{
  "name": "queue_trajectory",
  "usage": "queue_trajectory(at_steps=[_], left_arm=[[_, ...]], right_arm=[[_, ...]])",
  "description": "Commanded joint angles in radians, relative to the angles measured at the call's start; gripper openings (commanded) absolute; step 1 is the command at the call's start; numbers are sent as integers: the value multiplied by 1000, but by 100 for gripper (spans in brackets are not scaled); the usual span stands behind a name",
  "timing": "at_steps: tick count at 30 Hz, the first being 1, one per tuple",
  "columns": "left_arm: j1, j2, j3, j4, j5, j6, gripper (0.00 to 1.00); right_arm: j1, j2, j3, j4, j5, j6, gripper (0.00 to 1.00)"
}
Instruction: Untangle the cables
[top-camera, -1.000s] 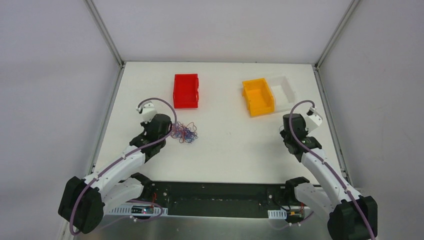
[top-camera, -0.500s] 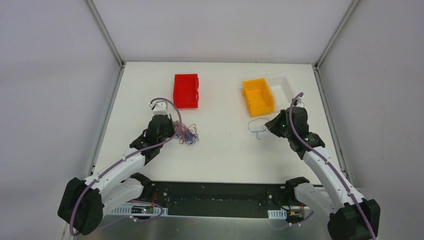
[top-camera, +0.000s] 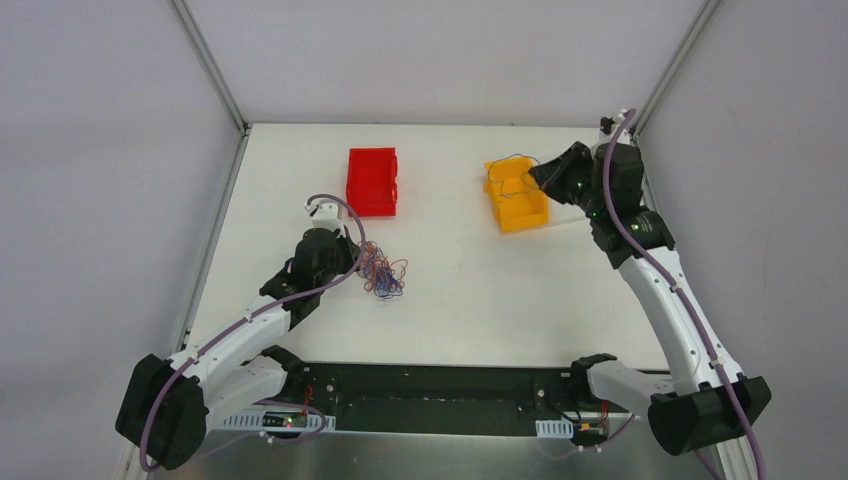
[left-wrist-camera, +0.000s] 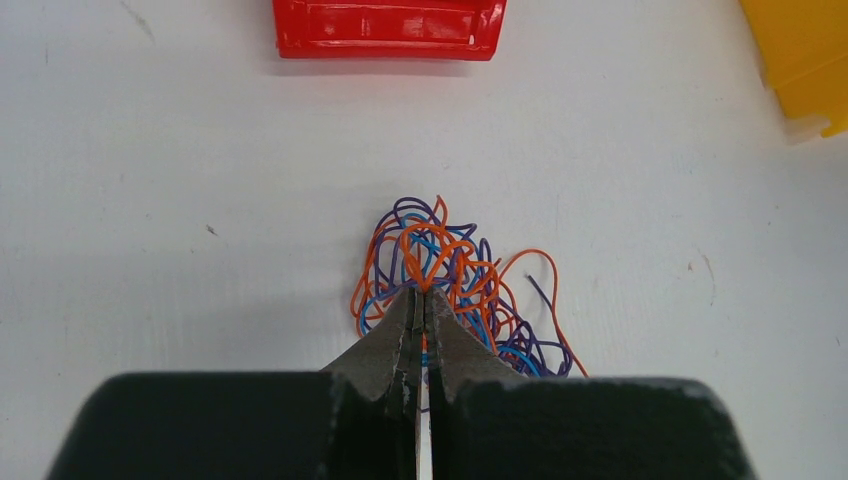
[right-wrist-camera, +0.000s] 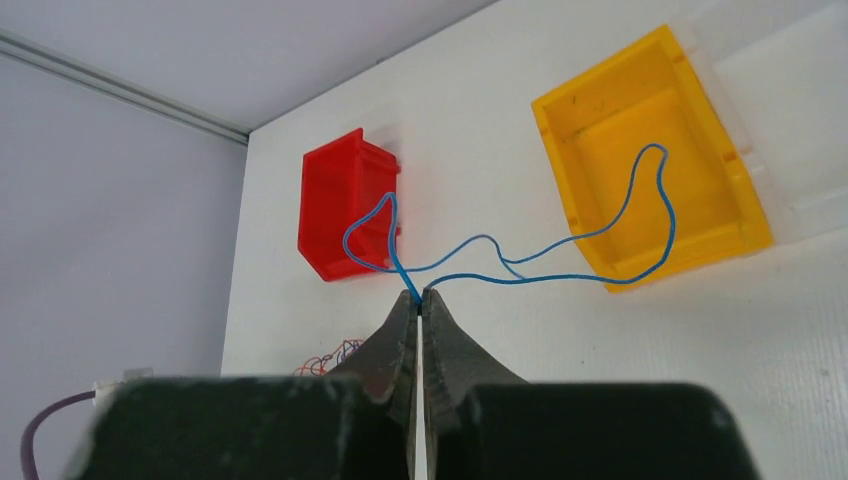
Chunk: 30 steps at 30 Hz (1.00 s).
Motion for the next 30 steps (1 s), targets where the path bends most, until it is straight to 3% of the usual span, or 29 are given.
queue_trajectory(at_steps=[1,13,20,30], left_arm=[[-5,-2,2,34,29,25,0],[-5,11,6,38,52,20,0],[-5,12,5,38,49,20,0],[-5,16,6,41,50,20,0]], right_arm=[[-13,54,118,28,48,-19,0],[-71,268,334,67,83,-25,0],[-104,399,365,119,23,37,0],[-215,462,378,131,67,60,0]])
